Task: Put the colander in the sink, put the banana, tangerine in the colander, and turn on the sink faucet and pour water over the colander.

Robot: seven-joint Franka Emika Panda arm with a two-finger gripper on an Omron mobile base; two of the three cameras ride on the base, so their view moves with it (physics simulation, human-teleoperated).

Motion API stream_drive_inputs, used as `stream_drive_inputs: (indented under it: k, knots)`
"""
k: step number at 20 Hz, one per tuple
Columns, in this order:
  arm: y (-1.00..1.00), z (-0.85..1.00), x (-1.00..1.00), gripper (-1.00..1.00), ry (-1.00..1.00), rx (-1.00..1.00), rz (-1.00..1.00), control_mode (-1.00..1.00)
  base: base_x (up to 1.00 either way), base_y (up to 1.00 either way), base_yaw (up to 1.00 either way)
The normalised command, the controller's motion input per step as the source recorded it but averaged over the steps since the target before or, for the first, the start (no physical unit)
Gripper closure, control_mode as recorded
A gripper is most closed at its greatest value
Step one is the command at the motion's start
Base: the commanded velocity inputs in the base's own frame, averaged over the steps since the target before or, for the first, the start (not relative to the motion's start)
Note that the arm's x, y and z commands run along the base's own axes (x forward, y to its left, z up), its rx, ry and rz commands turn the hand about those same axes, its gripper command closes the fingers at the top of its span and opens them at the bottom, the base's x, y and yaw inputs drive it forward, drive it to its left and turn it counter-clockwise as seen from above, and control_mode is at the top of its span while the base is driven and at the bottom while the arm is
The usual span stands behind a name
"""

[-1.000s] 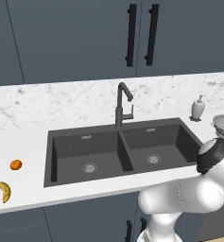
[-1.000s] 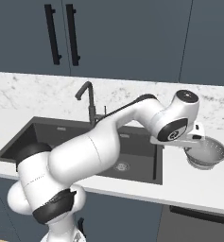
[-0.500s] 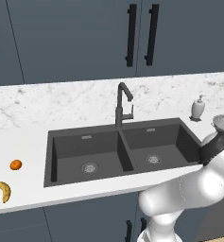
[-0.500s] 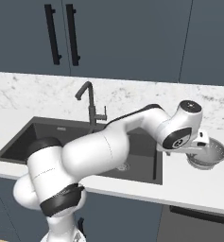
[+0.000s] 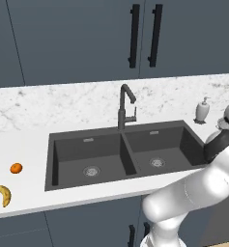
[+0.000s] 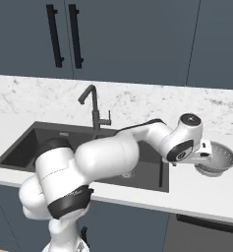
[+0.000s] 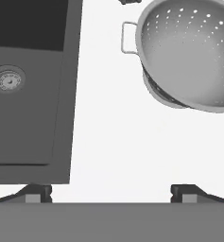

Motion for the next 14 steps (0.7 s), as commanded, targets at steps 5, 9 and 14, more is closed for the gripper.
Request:
stream_drive_inputs:
  k: [5, 9, 14]
  knots:
    - [-0.04, -0.17, 0.31, -1.0, 0.0, -0.01, 0.0, -1.0, 0.0, 0.0, 0.0]
    - [-0.22, -0.01, 0.31, -1.0, 0.0, 0.0, 0.0, -1.0, 0.0, 0.0, 0.0]
    - [-0.25, 0.0, 0.45, -1.0, 0.0, 0.0, 0.0, -1.0, 0.0, 0.0, 0.0]
